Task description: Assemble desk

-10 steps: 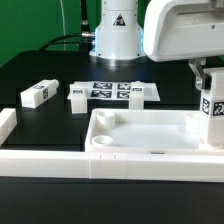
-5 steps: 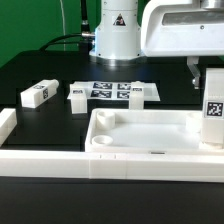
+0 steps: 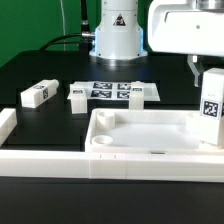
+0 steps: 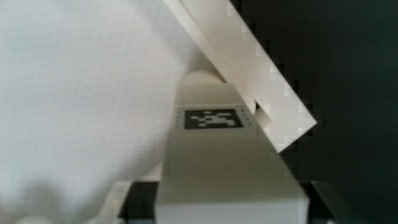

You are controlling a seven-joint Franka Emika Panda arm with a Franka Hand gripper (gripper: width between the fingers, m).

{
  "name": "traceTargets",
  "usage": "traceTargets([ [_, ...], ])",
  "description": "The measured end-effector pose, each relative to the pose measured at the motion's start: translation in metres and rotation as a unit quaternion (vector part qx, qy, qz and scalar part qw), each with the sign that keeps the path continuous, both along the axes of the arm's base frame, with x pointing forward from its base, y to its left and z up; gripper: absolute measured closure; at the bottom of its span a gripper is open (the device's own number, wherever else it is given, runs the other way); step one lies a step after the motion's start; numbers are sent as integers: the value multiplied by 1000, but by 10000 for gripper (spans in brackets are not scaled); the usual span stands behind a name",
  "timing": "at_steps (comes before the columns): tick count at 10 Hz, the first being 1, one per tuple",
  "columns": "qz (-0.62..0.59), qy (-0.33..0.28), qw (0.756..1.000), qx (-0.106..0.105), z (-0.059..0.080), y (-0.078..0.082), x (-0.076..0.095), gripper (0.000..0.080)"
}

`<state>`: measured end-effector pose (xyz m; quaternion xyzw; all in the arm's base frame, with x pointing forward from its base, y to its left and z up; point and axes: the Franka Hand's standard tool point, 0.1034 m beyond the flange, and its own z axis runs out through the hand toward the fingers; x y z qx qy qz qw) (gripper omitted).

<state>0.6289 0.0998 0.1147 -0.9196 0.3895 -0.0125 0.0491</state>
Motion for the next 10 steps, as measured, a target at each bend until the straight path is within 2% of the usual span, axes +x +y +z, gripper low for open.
traceTargets([
  [1,-4,0,1000,0,0,0,0,509],
  [2,-5,0,1000,2,0,1,0,425],
  [3,1,0,1000,2,0,2,0,425],
  [4,22,-2,1000,0,0,2,0,235],
  [5,44,-1,999,-1,3,2,1,173],
  [8,158,-8,987,-9,4,3,2,155],
  [10,238,-15,971,-14,4,3,2,151],
])
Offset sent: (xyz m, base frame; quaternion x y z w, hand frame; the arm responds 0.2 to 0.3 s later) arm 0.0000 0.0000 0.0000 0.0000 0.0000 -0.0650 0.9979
